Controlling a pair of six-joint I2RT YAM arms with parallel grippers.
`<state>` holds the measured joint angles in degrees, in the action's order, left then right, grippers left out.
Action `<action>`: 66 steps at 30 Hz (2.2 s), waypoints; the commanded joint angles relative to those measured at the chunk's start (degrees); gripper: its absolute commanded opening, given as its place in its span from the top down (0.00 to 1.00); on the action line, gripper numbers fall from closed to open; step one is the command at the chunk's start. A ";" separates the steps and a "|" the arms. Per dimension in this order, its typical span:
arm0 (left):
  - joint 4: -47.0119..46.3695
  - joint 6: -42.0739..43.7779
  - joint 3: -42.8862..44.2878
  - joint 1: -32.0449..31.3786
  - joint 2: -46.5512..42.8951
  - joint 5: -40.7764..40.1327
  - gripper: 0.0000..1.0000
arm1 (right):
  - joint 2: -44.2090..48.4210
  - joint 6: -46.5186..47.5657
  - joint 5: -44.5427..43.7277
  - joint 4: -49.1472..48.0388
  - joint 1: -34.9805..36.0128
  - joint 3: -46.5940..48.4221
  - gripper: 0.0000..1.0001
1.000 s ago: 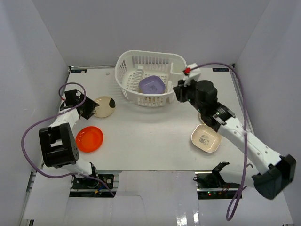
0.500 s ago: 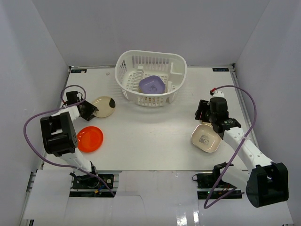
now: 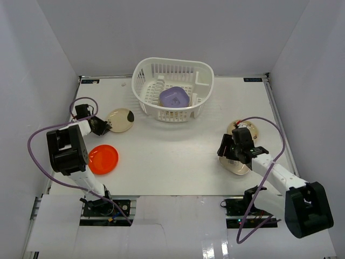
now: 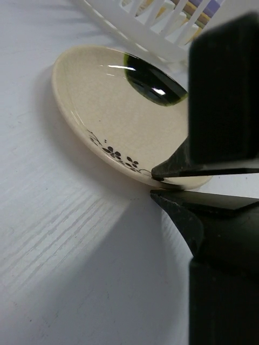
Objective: Place the plates into the plastic bin on the countertop
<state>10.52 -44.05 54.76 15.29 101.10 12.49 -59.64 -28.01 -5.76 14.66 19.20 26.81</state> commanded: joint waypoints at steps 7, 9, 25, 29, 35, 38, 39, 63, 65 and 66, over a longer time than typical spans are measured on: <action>1.78 1.78 0.52 0.18 -2.57 -2.64 1.00 | -2.78 -5.65 -3.11 -6.13 5.40 -0.96 0.70; 2.92 2.13 0.26 0.18 -5.37 -2.74 1.00 | -1.28 -6.79 -4.60 -5.61 6.28 -1.23 0.79; 12.24 3.71 -9.58 0.09 -46.15 -2.73 1.00 | 0.59 1.98 -18.50 5.74 27.99 32.76 0.92; 13.82 4.24 -9.41 0.09 -53.44 -1.51 1.00 | -10.30 17.14 -14.73 0.48 29.23 48.72 0.92; 15.49 4.59 -3.36 0.00 -56.28 2.71 1.00 | -41.55 36.24 -6.73 4.40 28.53 80.52 0.92; 16.02 4.33 -0.01 0.09 -55.75 4.72 1.00 | -51.50 38.02 -4.35 4.85 27.47 87.69 0.92; 16.11 3.89 1.30 0.09 -55.23 5.43 1.00 | -53.37 38.20 -3.91 5.03 27.21 90.06 0.92; 8.02 -0.33 14.22 -17.87 -33.54 -2.72 1.00 | -44.89 23.13 -3.91 -1.81 15.44 73.01 0.46; 8.02 -0.16 17.38 -23.51 -29.75 -5.80 1.00 | -36.63 18.80 -3.38 -6.01 10.88 65.78 0.53; 8.11 0.10 18.70 -25.20 -25.82 -7.12 1.00 | -33.65 14.34 -3.03 -7.78 9.03 61.65 0.58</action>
<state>20.86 -44.31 69.41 -4.10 70.43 10.68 -104.42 -3.49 -8.14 14.63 34.26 95.09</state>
